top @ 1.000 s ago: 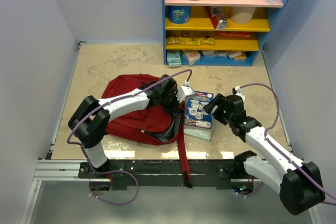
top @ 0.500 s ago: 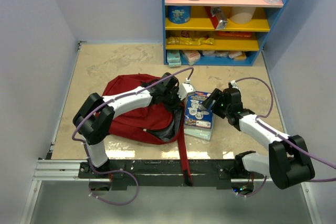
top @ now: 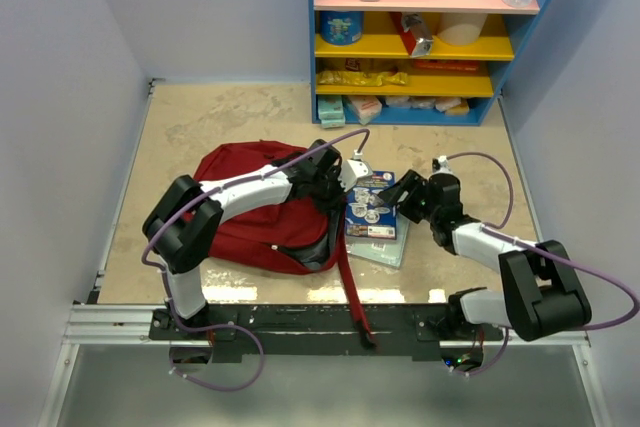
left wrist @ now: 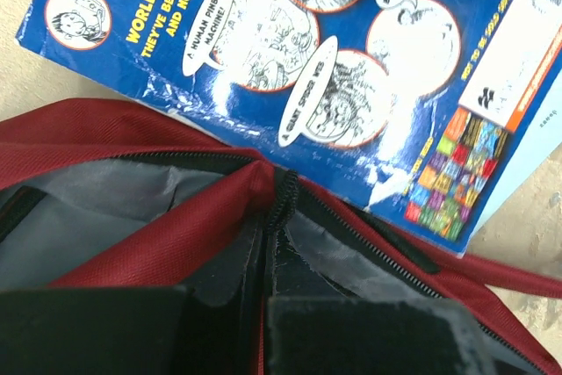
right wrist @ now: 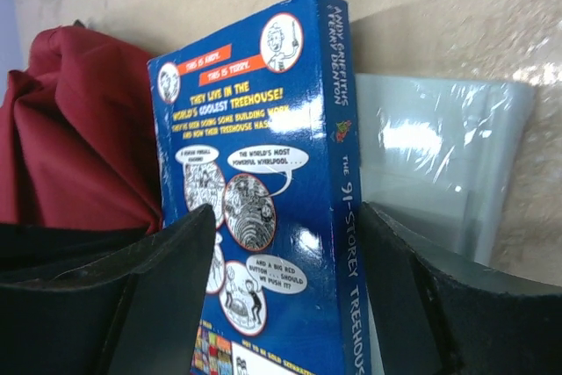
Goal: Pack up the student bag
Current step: Pick up the book from the center of the board.
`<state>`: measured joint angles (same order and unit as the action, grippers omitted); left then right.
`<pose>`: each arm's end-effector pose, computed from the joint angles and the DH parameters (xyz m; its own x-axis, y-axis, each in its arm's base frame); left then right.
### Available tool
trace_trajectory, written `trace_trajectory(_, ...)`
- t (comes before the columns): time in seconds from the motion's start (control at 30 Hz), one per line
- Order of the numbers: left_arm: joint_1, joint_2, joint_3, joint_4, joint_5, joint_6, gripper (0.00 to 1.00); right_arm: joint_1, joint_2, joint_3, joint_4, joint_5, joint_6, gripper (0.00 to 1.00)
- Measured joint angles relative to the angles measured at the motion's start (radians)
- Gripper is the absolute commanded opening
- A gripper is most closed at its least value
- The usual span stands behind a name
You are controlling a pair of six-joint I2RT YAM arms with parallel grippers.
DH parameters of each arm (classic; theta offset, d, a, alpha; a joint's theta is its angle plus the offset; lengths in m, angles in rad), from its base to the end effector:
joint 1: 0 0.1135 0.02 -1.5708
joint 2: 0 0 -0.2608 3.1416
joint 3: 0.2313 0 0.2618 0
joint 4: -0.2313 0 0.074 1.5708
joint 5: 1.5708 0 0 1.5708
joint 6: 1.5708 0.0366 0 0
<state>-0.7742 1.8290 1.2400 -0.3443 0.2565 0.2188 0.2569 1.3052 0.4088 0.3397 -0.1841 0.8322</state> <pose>0.2773 -0.2842 0.1861 -0.3906 0.6756 -0.6253 0.8903 0.4501 -0.0698 0.2410 0.0702 0.1455 -0.6399 0.5835 -0.5001 0.1085 0.7128 0.6929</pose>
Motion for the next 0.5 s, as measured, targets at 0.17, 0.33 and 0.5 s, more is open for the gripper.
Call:
trace_trajectory(0.17, 0.001, 0.004, 0.002, -0.006, -0.011, 0.0, 0.0, -0.004, -0.045, -0.073, 0.073, -0.082, 0.062, 0.69)
trace_trajectory(0.33, 0.002, 0.004, 0.006, -0.023, -0.034, 0.0, 0.0, -0.01, -0.084, -0.121, 0.137, -0.15, 0.132, 0.7)
trace_trajectory(0.5, 0.002, 0.004, 0.01, -0.041, -0.06, 0.0, 0.0, -0.011, -0.11, -0.138, 0.237, -0.204, 0.193, 0.69)
